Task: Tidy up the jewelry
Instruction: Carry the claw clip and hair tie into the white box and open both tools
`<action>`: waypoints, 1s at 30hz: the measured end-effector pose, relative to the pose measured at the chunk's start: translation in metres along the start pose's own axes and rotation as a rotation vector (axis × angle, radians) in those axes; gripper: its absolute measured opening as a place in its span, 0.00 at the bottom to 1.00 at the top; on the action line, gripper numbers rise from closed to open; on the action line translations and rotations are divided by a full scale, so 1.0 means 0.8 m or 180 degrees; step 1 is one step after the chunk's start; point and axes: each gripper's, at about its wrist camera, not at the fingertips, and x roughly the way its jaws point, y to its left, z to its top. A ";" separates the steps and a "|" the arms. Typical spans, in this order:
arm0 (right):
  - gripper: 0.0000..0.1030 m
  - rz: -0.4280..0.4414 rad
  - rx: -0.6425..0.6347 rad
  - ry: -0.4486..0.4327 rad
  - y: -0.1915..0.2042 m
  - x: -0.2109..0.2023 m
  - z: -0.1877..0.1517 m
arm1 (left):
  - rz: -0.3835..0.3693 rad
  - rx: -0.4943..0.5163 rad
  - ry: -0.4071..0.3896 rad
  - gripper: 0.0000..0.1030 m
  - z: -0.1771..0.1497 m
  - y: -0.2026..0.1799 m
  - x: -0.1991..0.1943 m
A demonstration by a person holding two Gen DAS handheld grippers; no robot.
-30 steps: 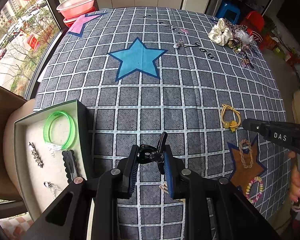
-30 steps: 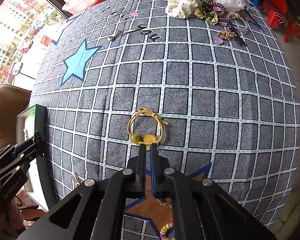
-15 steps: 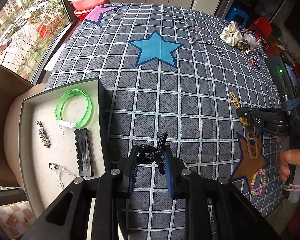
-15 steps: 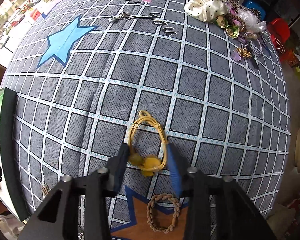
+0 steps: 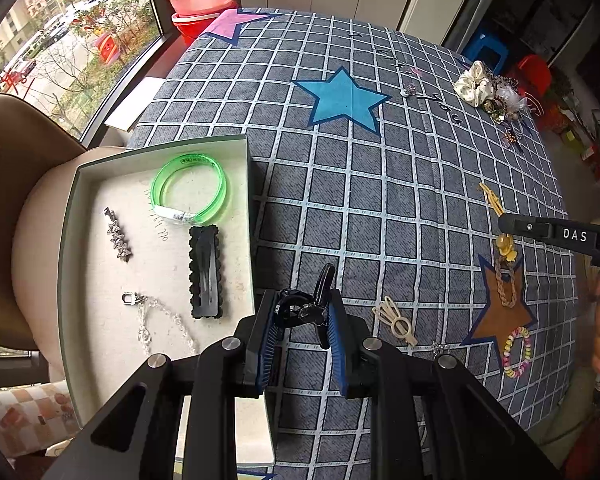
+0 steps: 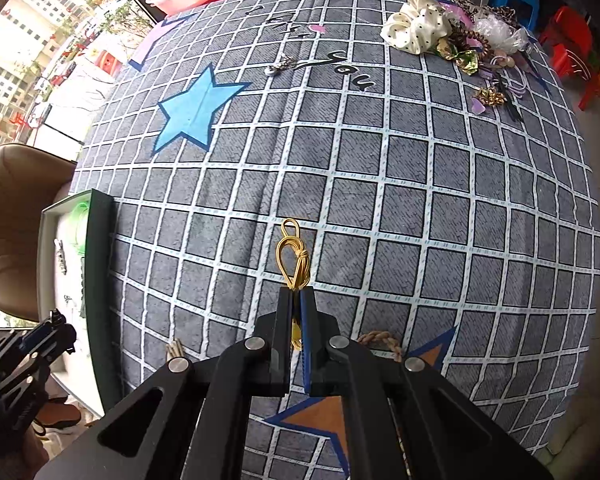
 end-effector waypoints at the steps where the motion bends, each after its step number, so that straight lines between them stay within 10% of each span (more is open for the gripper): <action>1: 0.04 0.0030 -0.0035 -0.0006 0.009 -0.006 -0.002 | 0.0008 -0.0029 -0.0008 0.31 -0.003 0.006 -0.003; 30: 0.04 0.0699 -0.1370 0.0418 0.353 0.087 0.009 | 0.0339 -0.0850 0.0059 0.31 -0.057 0.208 0.028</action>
